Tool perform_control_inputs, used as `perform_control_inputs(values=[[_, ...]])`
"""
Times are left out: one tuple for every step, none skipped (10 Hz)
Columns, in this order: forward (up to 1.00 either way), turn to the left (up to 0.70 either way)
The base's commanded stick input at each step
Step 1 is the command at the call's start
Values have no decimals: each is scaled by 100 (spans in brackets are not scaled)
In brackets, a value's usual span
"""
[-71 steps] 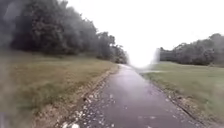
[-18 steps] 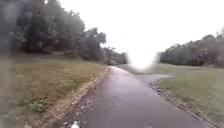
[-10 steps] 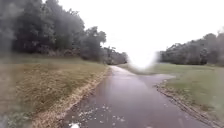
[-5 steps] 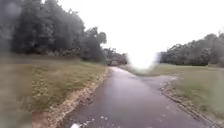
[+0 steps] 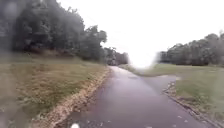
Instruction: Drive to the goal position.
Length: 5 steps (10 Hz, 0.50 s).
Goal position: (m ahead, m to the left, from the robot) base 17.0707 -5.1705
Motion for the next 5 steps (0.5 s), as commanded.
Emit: perform_control_inputs(values=[[50,0],[50,0],[50,0],[50,0],[50,0]])
